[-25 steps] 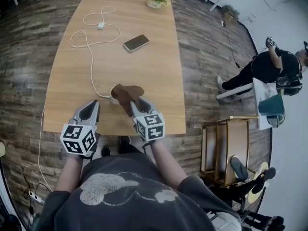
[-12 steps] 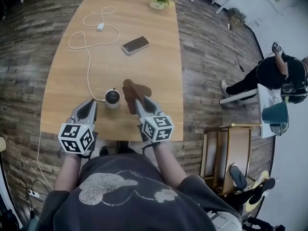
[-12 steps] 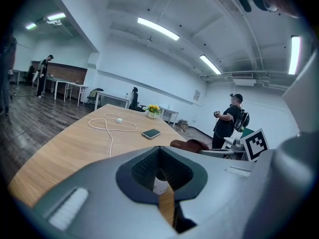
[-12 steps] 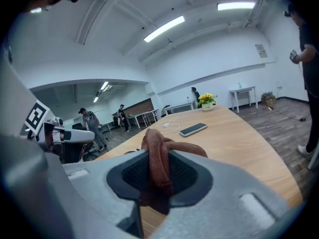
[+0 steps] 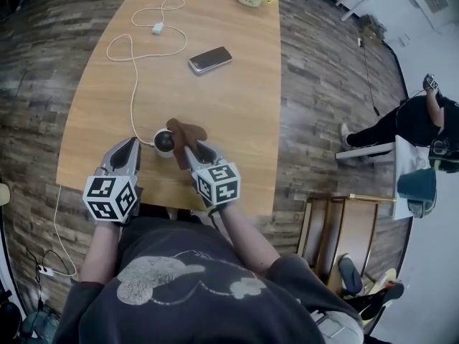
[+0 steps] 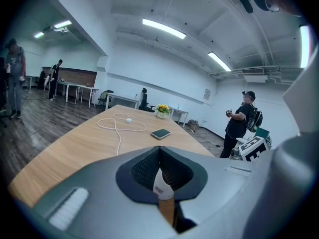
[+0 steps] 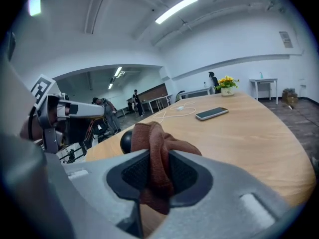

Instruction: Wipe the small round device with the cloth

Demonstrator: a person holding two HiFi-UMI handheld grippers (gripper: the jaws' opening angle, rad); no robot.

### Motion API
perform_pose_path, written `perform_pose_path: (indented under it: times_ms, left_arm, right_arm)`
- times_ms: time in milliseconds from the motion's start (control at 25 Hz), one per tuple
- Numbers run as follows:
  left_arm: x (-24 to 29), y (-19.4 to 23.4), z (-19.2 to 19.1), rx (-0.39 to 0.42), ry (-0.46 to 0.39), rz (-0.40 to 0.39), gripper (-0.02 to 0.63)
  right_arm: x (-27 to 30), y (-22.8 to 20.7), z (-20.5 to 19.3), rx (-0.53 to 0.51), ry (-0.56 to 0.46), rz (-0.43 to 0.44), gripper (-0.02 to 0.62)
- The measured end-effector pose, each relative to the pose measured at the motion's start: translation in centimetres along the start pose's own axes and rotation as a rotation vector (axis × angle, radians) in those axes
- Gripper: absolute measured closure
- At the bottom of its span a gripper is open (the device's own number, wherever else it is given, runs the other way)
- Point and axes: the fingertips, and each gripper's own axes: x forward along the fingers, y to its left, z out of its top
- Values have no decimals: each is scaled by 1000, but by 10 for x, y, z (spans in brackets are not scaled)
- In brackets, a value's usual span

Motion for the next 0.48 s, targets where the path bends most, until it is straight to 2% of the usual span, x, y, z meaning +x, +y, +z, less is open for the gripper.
perform_pose_path:
  times_ms: [280,480]
  left_arm:
    - [6,15,-5,-18,42,-15,588]
    - [20,21,-1,-23,60,-66,587]
  right_arm:
    - [15,-8,-23,-84,123,-68,517]
    - [25,-5,-34,-152,213,-130,515]
